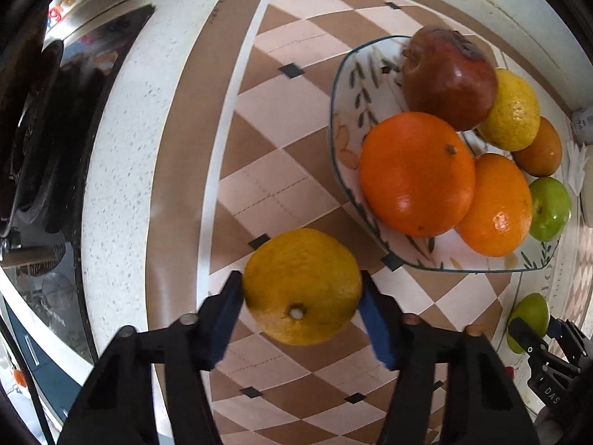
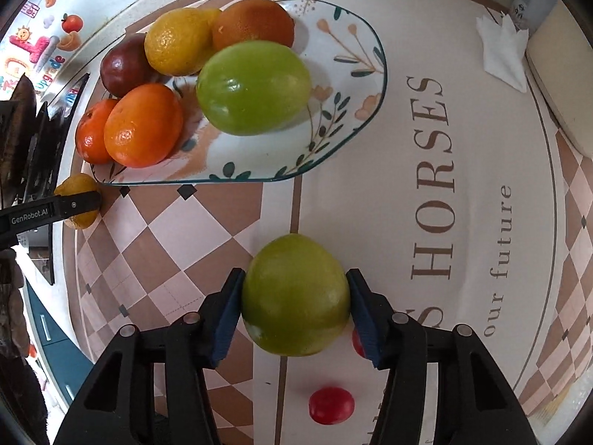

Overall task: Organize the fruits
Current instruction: 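Lower lemon and green apple onto the plate and open both grippers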

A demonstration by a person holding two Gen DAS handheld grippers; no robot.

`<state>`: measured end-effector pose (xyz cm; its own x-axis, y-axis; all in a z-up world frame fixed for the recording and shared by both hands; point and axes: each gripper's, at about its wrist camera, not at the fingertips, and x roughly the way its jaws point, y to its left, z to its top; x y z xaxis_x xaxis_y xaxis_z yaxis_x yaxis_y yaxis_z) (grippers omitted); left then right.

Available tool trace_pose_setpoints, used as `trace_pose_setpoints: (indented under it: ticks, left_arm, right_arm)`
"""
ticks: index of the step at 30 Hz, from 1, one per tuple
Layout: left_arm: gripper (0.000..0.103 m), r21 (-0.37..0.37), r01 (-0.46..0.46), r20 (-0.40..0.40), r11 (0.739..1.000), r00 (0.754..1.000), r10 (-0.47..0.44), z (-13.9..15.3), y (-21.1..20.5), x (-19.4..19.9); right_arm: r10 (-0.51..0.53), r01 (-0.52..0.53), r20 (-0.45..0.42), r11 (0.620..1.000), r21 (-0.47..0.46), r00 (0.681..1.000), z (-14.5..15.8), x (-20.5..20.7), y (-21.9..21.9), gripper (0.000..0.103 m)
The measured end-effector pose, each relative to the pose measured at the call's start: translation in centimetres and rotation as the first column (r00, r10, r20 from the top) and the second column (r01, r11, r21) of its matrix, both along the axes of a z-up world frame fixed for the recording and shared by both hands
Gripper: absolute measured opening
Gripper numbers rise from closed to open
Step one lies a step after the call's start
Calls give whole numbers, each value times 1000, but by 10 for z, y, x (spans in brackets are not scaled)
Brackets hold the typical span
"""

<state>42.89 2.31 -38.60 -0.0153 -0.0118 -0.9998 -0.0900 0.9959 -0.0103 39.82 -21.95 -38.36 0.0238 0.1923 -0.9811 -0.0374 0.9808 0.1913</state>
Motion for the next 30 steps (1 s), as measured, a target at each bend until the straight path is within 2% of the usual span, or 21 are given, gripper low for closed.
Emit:
trace_pose_setpoints:
  ticks: [7, 13, 18, 23, 27, 30]
  left_arm:
    - [56, -11, 14, 37, 1000, 999, -14, 11, -7, -11]
    - [56, -79, 6, 128, 997, 992, 4, 67, -9, -15]
    - [56, -121, 17, 174, 993, 985, 4, 102, -9, 24]
    - [56, -108, 23, 129, 994, 992, -9, 90, -7, 79]
    - [56, -104, 23, 29, 994, 999, -20, 62, -6, 112]
    - [56, -84, 29, -23, 996, 999, -31, 44, -6, 122]
  right_arm:
    - [-16, 15, 13, 999, 33, 1000, 6, -3, -11, 57]
    - [-95, 85, 75, 990, 116, 993, 44, 4, -36, 57]
    - [-138, 120, 139, 984, 128, 981, 67, 40, -50, 57]
    - [-161, 147, 127, 982, 115, 979, 60, 87, -57, 57]
    - [-145, 136, 113, 987, 84, 983, 48, 110, -52, 57]
    - [-138, 132, 100, 989, 68, 985, 38, 119, -49, 58]
